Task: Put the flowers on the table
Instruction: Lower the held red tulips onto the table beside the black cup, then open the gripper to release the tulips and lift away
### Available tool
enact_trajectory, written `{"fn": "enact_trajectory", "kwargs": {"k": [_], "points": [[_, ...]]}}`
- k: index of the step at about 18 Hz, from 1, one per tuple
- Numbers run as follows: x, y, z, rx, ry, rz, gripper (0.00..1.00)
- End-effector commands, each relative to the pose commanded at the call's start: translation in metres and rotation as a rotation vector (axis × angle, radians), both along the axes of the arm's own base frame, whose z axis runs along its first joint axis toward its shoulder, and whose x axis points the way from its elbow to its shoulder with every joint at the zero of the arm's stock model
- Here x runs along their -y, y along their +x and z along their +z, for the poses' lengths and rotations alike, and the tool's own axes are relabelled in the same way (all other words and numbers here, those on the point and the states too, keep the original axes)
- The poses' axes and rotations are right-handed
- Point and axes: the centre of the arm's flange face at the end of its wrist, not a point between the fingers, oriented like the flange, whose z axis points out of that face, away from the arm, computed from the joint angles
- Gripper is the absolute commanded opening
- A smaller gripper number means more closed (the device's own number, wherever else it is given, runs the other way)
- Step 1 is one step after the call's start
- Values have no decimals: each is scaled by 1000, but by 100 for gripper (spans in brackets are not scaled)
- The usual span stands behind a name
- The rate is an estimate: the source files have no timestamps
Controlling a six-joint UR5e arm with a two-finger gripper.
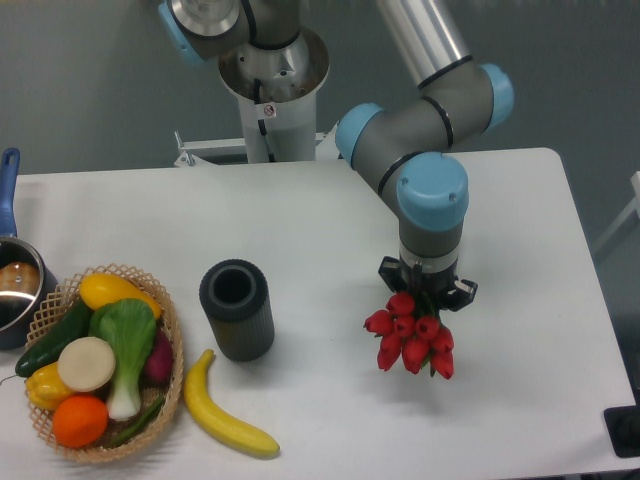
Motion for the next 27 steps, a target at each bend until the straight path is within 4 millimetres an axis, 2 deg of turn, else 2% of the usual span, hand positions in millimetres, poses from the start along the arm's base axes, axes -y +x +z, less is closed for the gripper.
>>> {"fn": "enact_trajectory", "kwargs": {"k": [4,9,10,11,12,14,15,17,19,22,24,26,27], "points": [[-7,4,-19,21,-14,-5,46],[-14,8,-32,35,-23,-9,50],[-14,7,-30,33,-20,-11,60],[-15,7,-28,29,-15,-14,79],[-16,5,-24,19,-8,-14,81],[-19,0,-15,-12,17,-10,99],[-19,0,-10,-22,27,-7,100],[-15,0,7,-44,46,-3,100],[-7,-2,36,-81,70,7,100],[21,-17,91,-147,132,52,100],[34,-27,114,-173,161,71,100],[50,-30,149,-220,180,70,100],[57,-32,160,-234,171,29,100]]}}
